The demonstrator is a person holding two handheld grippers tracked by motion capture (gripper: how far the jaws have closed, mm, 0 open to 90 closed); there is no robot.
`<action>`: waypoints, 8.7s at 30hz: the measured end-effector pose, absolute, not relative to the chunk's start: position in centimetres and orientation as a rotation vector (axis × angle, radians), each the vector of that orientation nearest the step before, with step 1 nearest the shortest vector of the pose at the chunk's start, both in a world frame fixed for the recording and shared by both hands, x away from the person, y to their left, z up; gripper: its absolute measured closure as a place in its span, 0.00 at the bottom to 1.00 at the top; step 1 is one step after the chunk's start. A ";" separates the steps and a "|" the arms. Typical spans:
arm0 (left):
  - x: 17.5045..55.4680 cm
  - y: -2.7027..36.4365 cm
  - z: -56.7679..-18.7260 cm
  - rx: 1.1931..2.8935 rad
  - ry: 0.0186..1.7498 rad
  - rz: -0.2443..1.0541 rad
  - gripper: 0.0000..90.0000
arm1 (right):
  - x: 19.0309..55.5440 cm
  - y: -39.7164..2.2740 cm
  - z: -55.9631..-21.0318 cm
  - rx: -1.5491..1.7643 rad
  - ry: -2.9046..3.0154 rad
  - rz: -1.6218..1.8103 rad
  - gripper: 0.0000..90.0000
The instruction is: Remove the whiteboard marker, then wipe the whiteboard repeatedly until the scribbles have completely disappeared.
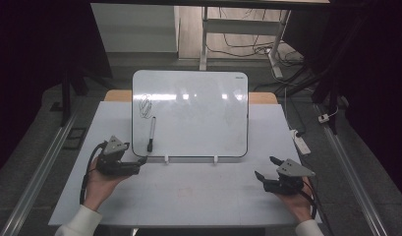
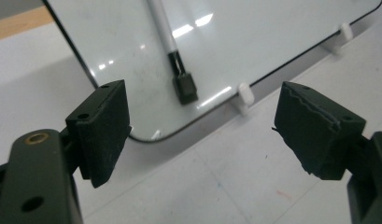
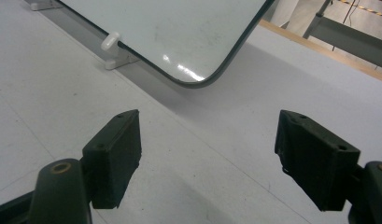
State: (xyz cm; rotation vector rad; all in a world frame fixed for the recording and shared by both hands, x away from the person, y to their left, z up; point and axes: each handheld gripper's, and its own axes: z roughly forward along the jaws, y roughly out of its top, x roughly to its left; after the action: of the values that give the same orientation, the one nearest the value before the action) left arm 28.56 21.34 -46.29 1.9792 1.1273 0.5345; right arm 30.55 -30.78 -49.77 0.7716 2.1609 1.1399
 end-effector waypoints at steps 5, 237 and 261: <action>29.5 20.8 -45.5 1.969 1.115 0.541 0.22 | 30.6 -30.7 -49.8 0.768 2.161 1.140 0.26; 24.7 22.5 -51.0 2.005 1.068 0.388 0.28 | 48.3 0.7 -40.1 0.665 2.268 1.706 0.86; 24.7 23.0 -51.1 1.997 1.083 0.400 0.29 | 49.9 6.9 -41.2 0.581 2.334 1.596 0.86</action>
State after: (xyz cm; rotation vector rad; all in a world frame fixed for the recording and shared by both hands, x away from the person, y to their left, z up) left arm 24.72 22.98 -51.10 1.9971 1.0828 0.3998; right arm 49.88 6.89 -41.24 0.5813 2.3341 1.5956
